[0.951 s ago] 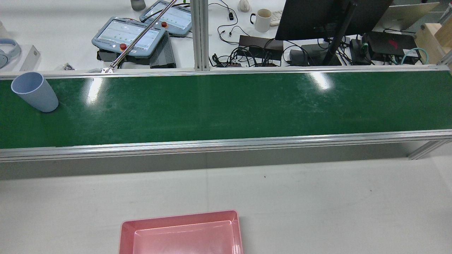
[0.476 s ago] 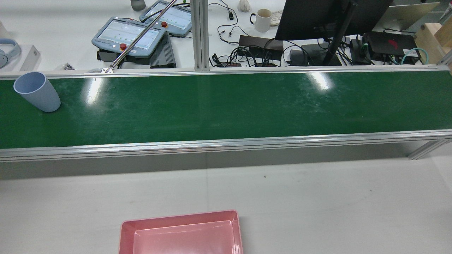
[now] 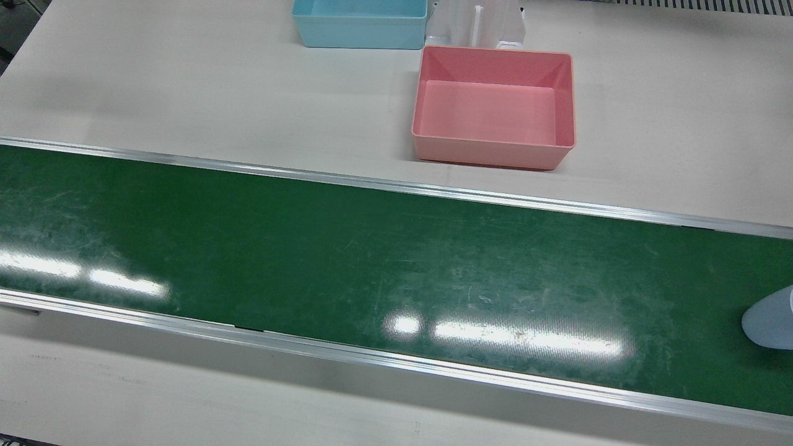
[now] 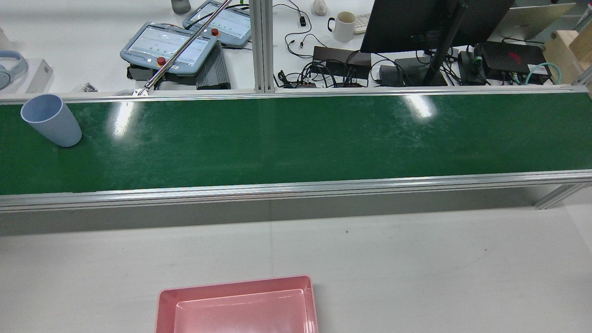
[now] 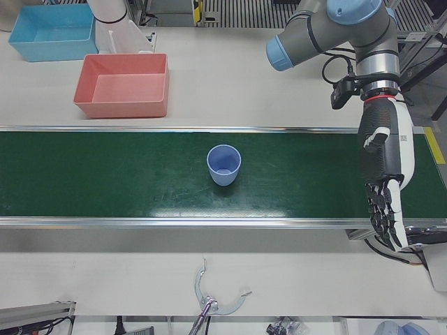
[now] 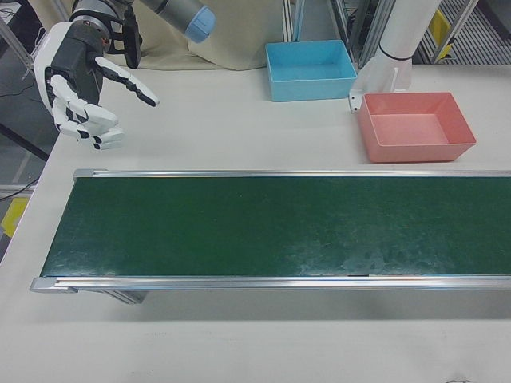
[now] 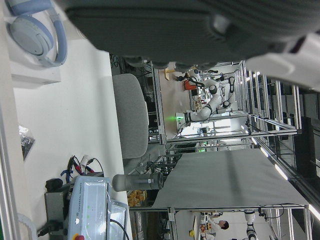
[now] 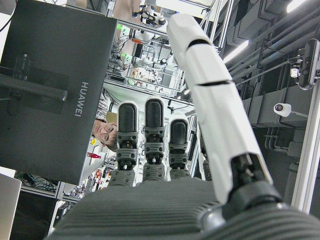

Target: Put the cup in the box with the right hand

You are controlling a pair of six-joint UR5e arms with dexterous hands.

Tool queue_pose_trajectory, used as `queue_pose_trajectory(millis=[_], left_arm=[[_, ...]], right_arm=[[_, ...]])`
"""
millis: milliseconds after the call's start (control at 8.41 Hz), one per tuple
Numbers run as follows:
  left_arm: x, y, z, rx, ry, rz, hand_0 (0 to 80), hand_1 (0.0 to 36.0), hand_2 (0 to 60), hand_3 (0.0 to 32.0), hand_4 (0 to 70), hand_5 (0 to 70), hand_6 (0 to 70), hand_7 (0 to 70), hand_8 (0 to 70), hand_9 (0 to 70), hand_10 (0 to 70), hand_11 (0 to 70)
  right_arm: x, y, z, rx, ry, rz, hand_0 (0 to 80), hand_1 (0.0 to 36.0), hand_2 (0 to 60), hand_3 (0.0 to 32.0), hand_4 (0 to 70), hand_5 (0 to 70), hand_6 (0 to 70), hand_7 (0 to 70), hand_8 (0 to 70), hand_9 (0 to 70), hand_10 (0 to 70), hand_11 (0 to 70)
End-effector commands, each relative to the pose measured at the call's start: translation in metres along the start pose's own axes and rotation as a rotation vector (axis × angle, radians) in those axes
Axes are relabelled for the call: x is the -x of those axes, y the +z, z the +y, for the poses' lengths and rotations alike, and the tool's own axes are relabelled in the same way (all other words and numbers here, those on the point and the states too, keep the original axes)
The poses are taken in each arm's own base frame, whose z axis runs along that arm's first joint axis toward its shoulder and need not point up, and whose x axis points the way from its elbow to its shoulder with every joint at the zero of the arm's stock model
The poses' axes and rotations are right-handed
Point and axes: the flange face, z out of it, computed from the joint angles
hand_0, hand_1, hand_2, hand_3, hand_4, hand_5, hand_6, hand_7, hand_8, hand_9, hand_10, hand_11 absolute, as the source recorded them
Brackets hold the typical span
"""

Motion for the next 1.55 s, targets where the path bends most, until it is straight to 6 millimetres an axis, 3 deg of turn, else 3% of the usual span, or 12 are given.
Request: queue_pose_trajectory(millis=[0, 713, 1427], left_arm=[[-0.0003, 0.0, 0.0, 0.0, 0.0, 0.001, 0.0, 0.0, 0.0, 0.0, 0.0, 0.0, 0.0, 0.0, 0.0, 0.0, 0.0, 0.0], [-0.0003, 0.0, 0.0, 0.0, 0.0, 0.002, 0.0, 0.0, 0.0, 0.0, 0.0, 0.0, 0.0, 0.0, 0.0, 0.0, 0.0, 0.0], [-0.0002, 0.0, 0.0, 0.0, 0.0, 0.0, 0.0, 0.0, 0.0, 0.0, 0.0, 0.0, 0.0, 0.0, 0.0, 0.0, 0.0, 0.0]], right_arm=[[-0.0001, 0.0, 0.0, 0.0, -0.001, -0.001, 80.0, 36.0, 11.9, 0.0, 11.6, 19.1, 18.2, 61.5, 35.4, 44.6, 27.1, 42.6], [-0.0001, 0.0, 0.0, 0.0, -0.001, -0.001, 80.0, 36.0, 13.0, 0.0, 14.1, 19.2, 18.9, 64.9, 36.3, 46.2, 28.0, 43.8], [-0.0001, 0.0, 0.0, 0.0, -0.001, -0.001, 80.0, 36.0, 11.9, 0.0, 12.7, 19.0, 18.3, 62.1, 35.6, 44.9, 27.3, 42.8]])
